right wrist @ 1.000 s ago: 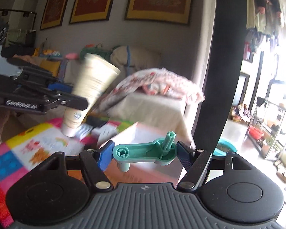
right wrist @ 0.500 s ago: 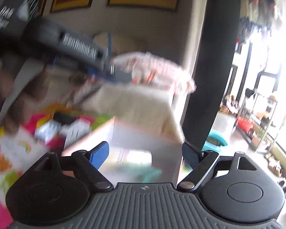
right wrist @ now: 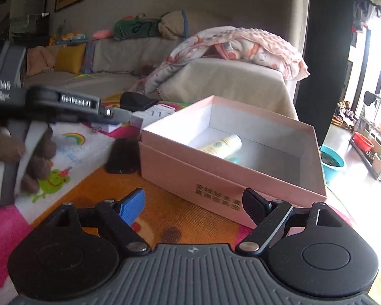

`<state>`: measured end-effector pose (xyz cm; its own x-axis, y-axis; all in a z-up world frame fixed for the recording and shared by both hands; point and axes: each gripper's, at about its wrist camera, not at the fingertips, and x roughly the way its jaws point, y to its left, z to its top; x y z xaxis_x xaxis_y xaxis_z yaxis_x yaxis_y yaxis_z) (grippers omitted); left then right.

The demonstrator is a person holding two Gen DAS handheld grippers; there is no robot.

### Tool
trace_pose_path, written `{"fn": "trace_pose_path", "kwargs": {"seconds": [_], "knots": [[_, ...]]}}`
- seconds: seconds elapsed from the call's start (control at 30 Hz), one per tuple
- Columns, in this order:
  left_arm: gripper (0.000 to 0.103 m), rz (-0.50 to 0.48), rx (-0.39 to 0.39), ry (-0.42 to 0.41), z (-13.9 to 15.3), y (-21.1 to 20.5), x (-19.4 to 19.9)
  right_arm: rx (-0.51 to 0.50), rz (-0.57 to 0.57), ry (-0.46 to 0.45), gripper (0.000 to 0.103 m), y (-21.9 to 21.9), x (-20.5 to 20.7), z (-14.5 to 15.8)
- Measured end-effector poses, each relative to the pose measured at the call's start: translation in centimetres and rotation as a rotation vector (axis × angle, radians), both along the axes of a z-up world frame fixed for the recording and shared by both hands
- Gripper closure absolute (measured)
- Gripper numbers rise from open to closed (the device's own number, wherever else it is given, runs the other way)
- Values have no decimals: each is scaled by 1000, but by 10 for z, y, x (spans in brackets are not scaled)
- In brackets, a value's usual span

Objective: Organize rigid objects

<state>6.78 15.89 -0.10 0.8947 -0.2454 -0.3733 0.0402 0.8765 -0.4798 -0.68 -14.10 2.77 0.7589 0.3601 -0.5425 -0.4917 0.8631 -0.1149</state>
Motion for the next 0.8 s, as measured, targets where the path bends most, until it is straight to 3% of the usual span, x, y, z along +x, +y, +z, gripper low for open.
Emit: {"fn": "trace_pose_path", "kwargs": {"seconds": [0.2, 0.37, 0.47, 0.57, 0.67, 0.73, 0.8], "knots": [[78, -25, 11, 66, -5, -6, 10, -27, -87, -60, 19, 5, -7, -4], [78, -25, -24, 61, -6, 0, 6, -28, -115, -5, 18, 4, 4, -6], [78, -14, -12, 44, -4, 2, 1, -92, -139, 15, 18, 12, 7, -10], [78, 69, -24, 42, -4, 15, -7, -157, -229, 49, 19, 29, 9, -11], [78, 202, -66, 13, -2, 37, -18, -9, -172, 195, 19, 45, 7, 2], [78, 292, -113, 5, -3, 56, -23, -42, -115, 181, 19, 67, 7, 12], [78, 344, -151, 11, -6, 68, -26, -107, -77, 110, 19, 88, 8, 26]]}}
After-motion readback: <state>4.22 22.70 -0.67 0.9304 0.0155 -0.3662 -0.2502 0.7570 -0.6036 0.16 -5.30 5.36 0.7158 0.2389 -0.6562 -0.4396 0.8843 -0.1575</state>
